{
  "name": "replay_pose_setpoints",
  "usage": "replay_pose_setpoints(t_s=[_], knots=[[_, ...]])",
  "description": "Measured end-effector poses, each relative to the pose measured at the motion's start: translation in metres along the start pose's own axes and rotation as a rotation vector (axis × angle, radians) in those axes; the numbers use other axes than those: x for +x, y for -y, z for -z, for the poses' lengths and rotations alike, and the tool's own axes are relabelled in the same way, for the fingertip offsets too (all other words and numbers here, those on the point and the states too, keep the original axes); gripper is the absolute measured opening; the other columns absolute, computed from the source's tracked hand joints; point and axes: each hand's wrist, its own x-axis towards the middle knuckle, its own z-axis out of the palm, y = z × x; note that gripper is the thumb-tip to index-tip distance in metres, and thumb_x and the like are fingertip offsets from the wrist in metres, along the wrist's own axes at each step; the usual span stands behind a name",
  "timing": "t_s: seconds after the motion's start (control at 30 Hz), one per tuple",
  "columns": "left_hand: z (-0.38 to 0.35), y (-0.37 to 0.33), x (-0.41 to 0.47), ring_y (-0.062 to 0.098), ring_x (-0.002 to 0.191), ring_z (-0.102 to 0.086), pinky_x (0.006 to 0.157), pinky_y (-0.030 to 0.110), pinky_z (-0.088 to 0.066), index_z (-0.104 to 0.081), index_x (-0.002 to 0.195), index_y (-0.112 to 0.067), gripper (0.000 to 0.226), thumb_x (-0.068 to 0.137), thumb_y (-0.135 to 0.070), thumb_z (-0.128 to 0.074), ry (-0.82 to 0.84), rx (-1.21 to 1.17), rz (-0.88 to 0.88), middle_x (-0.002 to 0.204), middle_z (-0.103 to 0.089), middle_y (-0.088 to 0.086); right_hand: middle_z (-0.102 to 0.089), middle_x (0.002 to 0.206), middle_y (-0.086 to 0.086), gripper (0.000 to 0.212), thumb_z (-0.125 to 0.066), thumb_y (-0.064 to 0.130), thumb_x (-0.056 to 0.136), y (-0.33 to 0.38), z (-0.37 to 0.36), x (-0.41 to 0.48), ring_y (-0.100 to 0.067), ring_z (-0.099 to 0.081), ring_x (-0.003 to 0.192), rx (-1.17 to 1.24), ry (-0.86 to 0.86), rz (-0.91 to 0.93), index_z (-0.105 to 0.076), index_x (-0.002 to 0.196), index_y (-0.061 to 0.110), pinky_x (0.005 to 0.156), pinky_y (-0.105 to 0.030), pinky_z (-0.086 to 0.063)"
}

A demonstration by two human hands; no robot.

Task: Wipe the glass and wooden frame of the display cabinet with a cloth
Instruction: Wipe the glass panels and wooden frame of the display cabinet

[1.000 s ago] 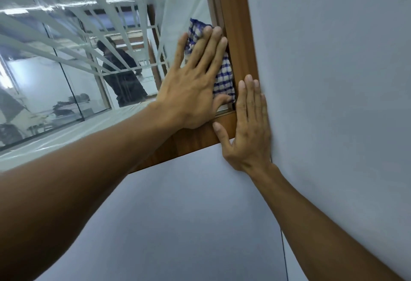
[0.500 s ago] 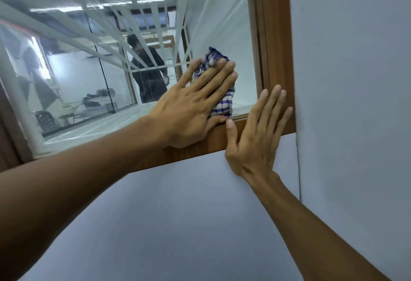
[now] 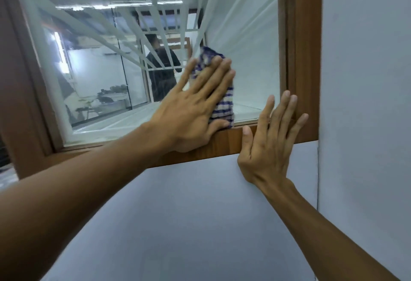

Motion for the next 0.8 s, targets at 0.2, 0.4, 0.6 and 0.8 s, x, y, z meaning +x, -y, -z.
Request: replay_pose_setpoints(t_s=[0.2, 0.4, 0.6, 0.8], knots=[[0.0, 0.026, -0.034, 0.023, 0.159, 0.013, 0.129, 0.055, 0.003, 0.006, 0.165, -0.013, 0.083, 0.104, -0.067, -0.013, 0.036, 0.027, -0.003, 0.173, 0.011, 0.009, -0.009, 0.169, -0.018, 0.069, -0.025, 0.035, 0.1, 0.038, -0.004, 0.001, -0.033, -0.002, 0.158, 0.017, 0.053, 0.099, -0.016, 0.16, 0.002, 0.121, -0.067, 0.005], [0.008, 0.059, -0.083, 0.023, 0.159, 0.014, 0.128, 0.059, 0.002, 0.008, 0.164, -0.012, 0.087, 0.104, -0.069, -0.017, 0.089, 0.07, 0.077, 0.173, 0.012, 0.009, -0.006, 0.169, -0.017, 0.07, -0.032, 0.032, 0.098, 0.095, -0.005, -0.01, -0.032, 0.0, 0.158, 0.105, 0.106, 0.224, -0.015, 0.161, 0.006, 0.119, -0.072, 0.004], [0.021, 0.094, -0.128, 0.025, 0.159, 0.013, 0.127, 0.059, 0.003, 0.008, 0.164, -0.011, 0.088, 0.103, -0.071, -0.012, 0.16, 0.122, 0.115, 0.173, 0.012, 0.011, -0.003, 0.169, -0.018, 0.067, -0.027, 0.034, 0.101, 0.156, -0.012, -0.013, -0.031, 0.003, 0.158, 0.197, 0.168, 0.297, -0.015, 0.162, 0.01, 0.121, -0.068, 0.002], [0.032, 0.119, -0.171, 0.025, 0.159, 0.011, 0.126, 0.06, 0.007, 0.008, 0.164, -0.011, 0.086, 0.103, -0.07, -0.008, 0.216, 0.203, 0.174, 0.172, 0.012, 0.01, -0.001, 0.169, -0.018, 0.066, -0.026, 0.034, 0.102, 0.206, -0.019, -0.023, -0.031, 0.003, 0.158, 0.202, 0.204, 0.363, -0.016, 0.161, 0.008, 0.119, -0.071, 0.0]])
